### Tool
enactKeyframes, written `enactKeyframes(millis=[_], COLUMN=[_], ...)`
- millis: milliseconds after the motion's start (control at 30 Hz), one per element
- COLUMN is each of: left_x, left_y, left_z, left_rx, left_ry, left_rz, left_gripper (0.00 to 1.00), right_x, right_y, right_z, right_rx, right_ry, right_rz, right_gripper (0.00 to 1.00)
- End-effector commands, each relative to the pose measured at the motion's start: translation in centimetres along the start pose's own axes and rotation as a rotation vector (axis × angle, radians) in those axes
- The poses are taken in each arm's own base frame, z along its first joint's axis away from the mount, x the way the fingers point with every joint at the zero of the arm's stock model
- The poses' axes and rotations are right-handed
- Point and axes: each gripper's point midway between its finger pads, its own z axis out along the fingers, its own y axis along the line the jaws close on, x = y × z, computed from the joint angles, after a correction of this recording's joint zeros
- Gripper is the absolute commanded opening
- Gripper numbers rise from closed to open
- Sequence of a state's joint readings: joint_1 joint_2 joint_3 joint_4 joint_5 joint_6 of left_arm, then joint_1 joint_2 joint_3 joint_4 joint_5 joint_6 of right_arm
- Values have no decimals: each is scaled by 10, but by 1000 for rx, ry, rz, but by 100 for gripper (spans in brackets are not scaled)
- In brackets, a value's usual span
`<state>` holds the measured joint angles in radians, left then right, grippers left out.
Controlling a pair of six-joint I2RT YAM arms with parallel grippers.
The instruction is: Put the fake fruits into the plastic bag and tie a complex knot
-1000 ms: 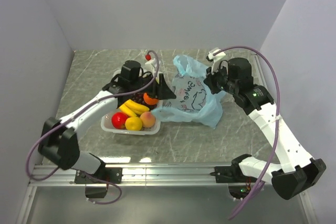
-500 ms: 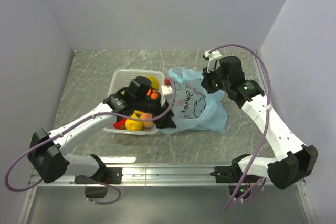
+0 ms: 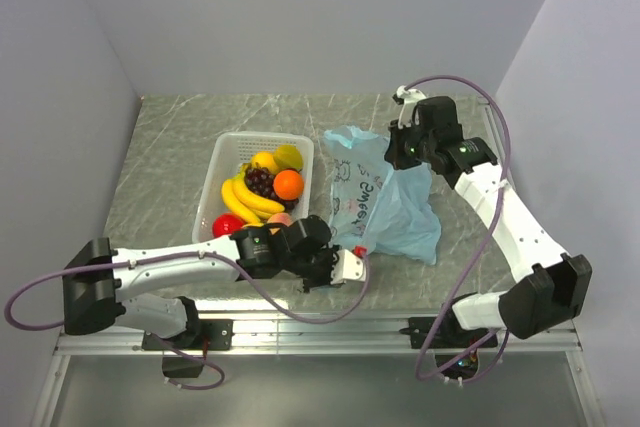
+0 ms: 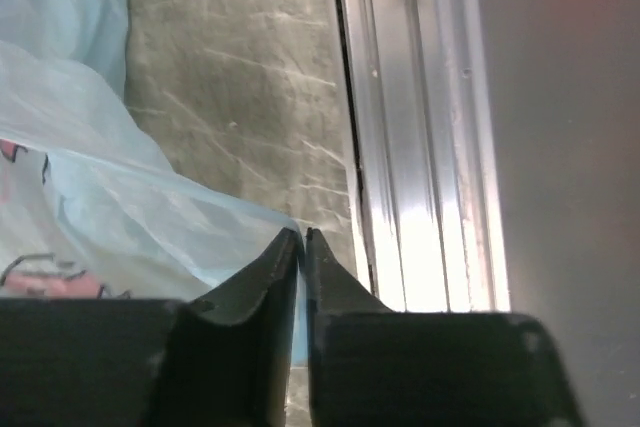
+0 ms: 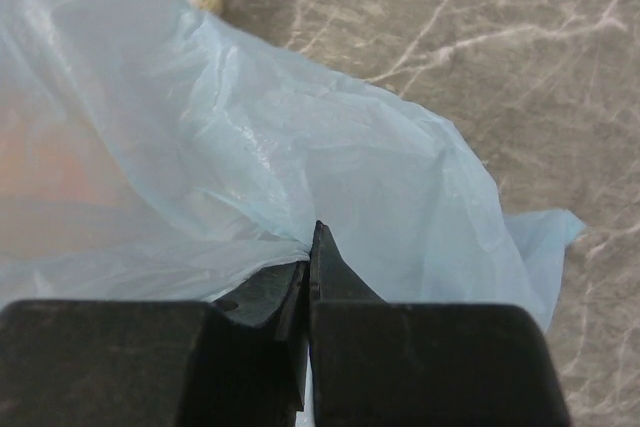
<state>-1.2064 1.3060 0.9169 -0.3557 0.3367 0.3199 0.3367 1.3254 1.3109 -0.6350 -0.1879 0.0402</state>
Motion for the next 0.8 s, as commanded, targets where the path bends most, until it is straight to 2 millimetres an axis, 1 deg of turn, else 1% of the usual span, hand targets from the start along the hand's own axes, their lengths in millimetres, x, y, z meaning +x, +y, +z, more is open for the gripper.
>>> enactKeyframes(millis=[0,33,67,100,133,167,200,233,267,300,333,367,400,467,500,533,567,600,633,700,733,767], left_x=[13,0,-34,-51,-66,-95,-99,-105,-114,-103,-100,-94,-77,-56,-41,-26,-16,-5,11,27,38,42], left_y=[-4,4,14,27,37,44,63,72,81,103,109,119,138,151,162,167,172,179,184,195,201,208], left_z=[-8,-15,-33,-50,-66,-92,-109,-122,-141,-156,-165,-173,-186,-187,-192,-187,-185,-184,-174,-168,-159,-157], left_rx=[-40,-63,-85,-70,-85,-114,-180,-224,-274,-345,-347,-376,-430,-446,-482,-478,-484,-503,-501,-527,-519,-533], left_ry=[76,45,-50,-137,-202,-321,-363,-393,-433,-427,-428,-425,-413,-366,-343,-305,-282,-262,-218,-173,-147,-137], left_rz=[-5,-30,-84,-146,-183,-213,-246,-259,-264,-292,-293,-290,-322,-327,-350,-337,-334,-336,-331,-336,-348,-344], left_gripper=[26,32,39,57,66,73,83,85,87,90,90,91,91,97,97,98,99,99,99,99,99,99], right_x=[-53,-45,-43,-39,-31,-27,-24,-20,-17,-15,-14,-12,-12,-10,-10,-9,-7,-10,-7,-9,-10,-11], right_y=[-10,-5,3,8,12,16,20,24,25,26,27,28,28,29,28,28,28,30,30,30,29,27], right_z=[-13,-11,-15,-15,-13,-14,-14,-13,-14,-14,-13,-14,-14,-12,-13,-10,-9,-10,-7,-7,-7,-6], right_rx=[14,-14,-60,-87,-111,-134,-159,-178,-190,-194,-200,-204,-204,-206,-203,-205,-210,-216,-219,-215,-206,-192], right_ry=[-171,-157,-158,-150,-132,-123,-117,-106,-100,-96,-95,-91,-88,-79,-78,-67,-58,-58,-40,-39,-41,-43], right_rz=[7,4,-14,-21,-27,-39,-41,-42,-76,-77,-84,-93,-94,-102,-103,-99,-104,-106,-101,-99,-95,-92], right_gripper=[0,0,0,0,0,0,0,0,0,0,0,0,0,0,0,0,0,0,0,0,0,0])
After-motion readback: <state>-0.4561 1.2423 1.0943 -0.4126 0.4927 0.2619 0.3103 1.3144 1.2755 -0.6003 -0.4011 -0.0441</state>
